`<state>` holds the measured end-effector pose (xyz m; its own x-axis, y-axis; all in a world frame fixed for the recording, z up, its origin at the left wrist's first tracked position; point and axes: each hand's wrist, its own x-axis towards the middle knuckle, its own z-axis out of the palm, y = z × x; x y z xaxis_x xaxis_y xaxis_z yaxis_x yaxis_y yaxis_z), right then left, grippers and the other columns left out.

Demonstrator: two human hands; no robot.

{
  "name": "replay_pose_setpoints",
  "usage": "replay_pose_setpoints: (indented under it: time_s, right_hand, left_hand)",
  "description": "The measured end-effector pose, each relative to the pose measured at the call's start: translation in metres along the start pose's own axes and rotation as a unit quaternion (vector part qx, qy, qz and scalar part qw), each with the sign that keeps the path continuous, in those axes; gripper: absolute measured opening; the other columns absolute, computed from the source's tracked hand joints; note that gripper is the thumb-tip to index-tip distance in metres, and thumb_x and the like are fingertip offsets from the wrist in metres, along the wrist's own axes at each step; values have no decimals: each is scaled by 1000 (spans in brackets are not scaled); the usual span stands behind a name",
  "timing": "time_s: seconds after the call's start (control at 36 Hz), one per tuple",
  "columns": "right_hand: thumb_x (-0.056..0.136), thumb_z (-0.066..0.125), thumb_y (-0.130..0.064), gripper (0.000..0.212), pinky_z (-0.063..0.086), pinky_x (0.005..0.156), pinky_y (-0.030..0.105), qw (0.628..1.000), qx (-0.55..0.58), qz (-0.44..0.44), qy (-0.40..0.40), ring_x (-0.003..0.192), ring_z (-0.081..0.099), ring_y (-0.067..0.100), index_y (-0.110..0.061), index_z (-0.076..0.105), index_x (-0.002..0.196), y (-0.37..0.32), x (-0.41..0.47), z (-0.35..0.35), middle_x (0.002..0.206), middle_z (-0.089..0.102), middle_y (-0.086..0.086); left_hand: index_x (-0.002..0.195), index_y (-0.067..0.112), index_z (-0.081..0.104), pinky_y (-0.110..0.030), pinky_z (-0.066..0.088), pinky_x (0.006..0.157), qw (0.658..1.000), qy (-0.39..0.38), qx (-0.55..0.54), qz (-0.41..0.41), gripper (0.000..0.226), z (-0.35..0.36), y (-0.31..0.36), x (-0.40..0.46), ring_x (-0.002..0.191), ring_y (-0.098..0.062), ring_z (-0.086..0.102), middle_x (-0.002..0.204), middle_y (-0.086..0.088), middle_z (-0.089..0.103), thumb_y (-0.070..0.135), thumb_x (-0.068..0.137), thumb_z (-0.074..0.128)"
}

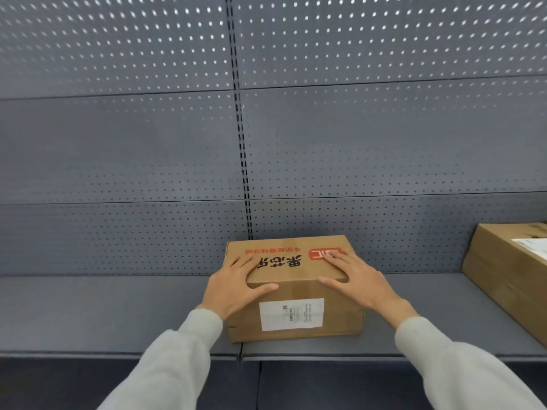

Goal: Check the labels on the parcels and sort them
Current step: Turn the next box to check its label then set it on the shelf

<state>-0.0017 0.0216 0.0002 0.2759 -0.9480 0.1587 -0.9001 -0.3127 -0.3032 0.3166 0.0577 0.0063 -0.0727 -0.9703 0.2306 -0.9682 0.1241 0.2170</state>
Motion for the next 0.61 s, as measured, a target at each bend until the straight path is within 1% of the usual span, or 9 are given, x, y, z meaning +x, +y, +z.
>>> replay_pose_setpoints:
  time_s: [0.11, 0.17, 0.25, 0.31, 0.36, 0.42, 0.47, 0.56, 0.61]
  right_hand:
    - [78, 28, -95, 89, 29, 119, 60, 1000, 11, -5, -4, 153, 6, 0, -51, 25, 155, 2, 4, -4, 164, 18, -28]
    - [80, 32, -93, 88, 27, 122, 53, 999, 32, -14, -5, 154, 7, 2, -49, 27, 155, 2, 3, -7, 165, 19, -25]
    - [81, 49, -85, 88, 27, 122, 43, 990, 135, -10, 45, 152, 16, 7, -44, 30, 156, 6, -3, -5, 166, 15, -20]
    - [79, 61, -80, 94, 31, 119, 45, 970, 221, 5, 101, 149, 21, 6, -44, 23, 157, 12, -13, 1, 165, 11, -24]
    - [75, 71, -75, 101, 32, 118, 44, 946, 294, 29, 132, 147, 25, 5, -47, 18, 156, 23, -25, 13, 164, 15, -23]
    - [69, 79, -73, 111, 35, 118, 46, 926, 353, 60, 117, 145, 31, 7, -50, 14, 155, 35, -35, 29, 163, 23, -19]
    - [67, 83, -69, 115, 39, 117, 48, 915, 389, 79, 71, 144, 37, 11, -50, 13, 156, 45, -43, 47, 160, 32, -16]
    - [73, 83, -56, 97, 43, 113, 38, 911, 401, 97, 12, 137, 47, 14, -41, 27, 150, 50, -52, 68, 144, 48, -14]
    - [77, 80, -50, 79, 46, 106, 30, 912, 394, 108, 21, 133, 52, 15, -39, 37, 141, 51, -54, 76, 132, 56, -18]
  left_hand:
    - [158, 41, 32, -44, 36, 117, 1000, -2, 1, -3, 103, -2, 1, 3, 155, -8, 18, 166, 21, 25, 100, 73, 32]
    - [160, 39, 29, -46, 34, 118, 1000, -13, 10, 10, 100, -7, 3, 3, 155, -10, 17, 167, 18, 23, 96, 78, 35]
    - [159, 35, 28, -42, 35, 117, 999, -16, 2, 39, 95, -14, -2, 0, 153, -13, 22, 166, 13, 26, 89, 83, 42]
    - [157, 35, 29, -40, 38, 116, 998, 19, -60, 32, 94, -11, -11, -7, 151, -13, 24, 164, 13, 24, 87, 81, 50]
    - [158, 39, 21, -44, 36, 118, 986, 64, -153, -1, 101, -3, -21, -19, 151, -11, 20, 166, 16, 13, 82, 78, 62]
    - [160, 42, 11, -47, 34, 120, 965, 85, -244, -55, 114, 7, -30, -32, 150, -9, 21, 166, 20, 10, 79, 72, 72]
    - [161, 41, 9, -50, 33, 120, 937, 65, -322, -118, 125, 23, -40, -45, 150, -12, 26, 167, 17, 17, 78, 64, 79]
    - [159, 32, 22, -48, 38, 118, 914, 7, -363, -179, 124, 49, -52, -57, 145, -17, 39, 160, 8, 38, 78, 60, 82]
    - [153, 27, 31, -44, 40, 116, 900, -26, -390, -193, 107, 60, -51, -62, 140, -19, 45, 153, 6, 46, 67, 69, 83]
